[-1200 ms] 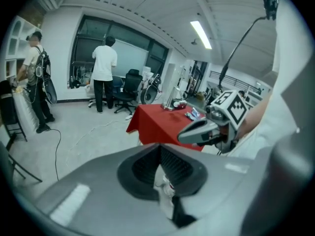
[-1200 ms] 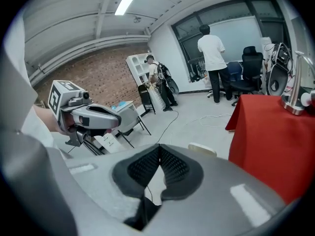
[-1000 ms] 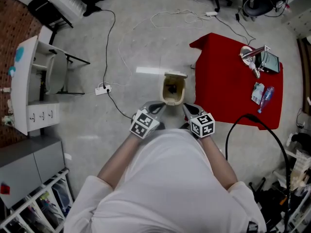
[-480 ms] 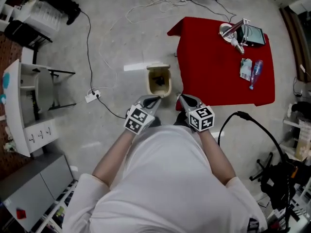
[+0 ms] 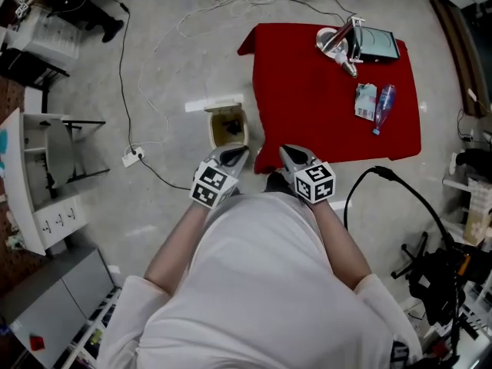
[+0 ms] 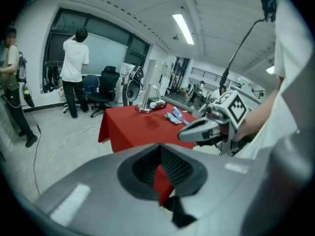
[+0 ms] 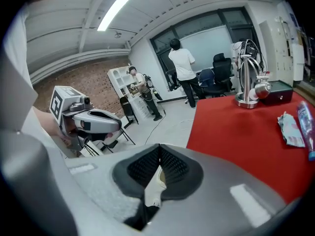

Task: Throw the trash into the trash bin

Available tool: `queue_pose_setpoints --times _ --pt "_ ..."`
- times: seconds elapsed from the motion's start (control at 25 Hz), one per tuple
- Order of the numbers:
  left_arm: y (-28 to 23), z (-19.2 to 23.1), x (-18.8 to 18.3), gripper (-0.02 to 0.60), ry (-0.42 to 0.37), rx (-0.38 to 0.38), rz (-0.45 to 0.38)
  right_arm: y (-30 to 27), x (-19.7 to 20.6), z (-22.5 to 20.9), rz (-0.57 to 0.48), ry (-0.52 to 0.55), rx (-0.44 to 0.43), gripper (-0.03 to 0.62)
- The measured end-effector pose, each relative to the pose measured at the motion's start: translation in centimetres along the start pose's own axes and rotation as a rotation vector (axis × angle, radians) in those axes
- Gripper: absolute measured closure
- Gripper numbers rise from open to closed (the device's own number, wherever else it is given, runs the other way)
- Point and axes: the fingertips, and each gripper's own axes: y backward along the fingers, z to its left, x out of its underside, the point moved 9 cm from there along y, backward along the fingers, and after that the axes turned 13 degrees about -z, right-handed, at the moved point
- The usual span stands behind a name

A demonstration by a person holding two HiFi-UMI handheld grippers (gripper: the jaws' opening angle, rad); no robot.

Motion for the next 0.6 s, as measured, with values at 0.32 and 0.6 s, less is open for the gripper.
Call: queue_pose_setpoints --times 0.32,0.6 --pt "-5.0 -2.5 -1.3 0.577 -0.014 0.019 0.018 2.7 -0.6 -5.7 -0.019 -0.021 0.038 0.592" --pt "-8.6 -4.0 -2.0 0.577 -0.004 0.007 0.033 4.5 -0.6 -9.9 -0.02 -0.019 0.053 0.592"
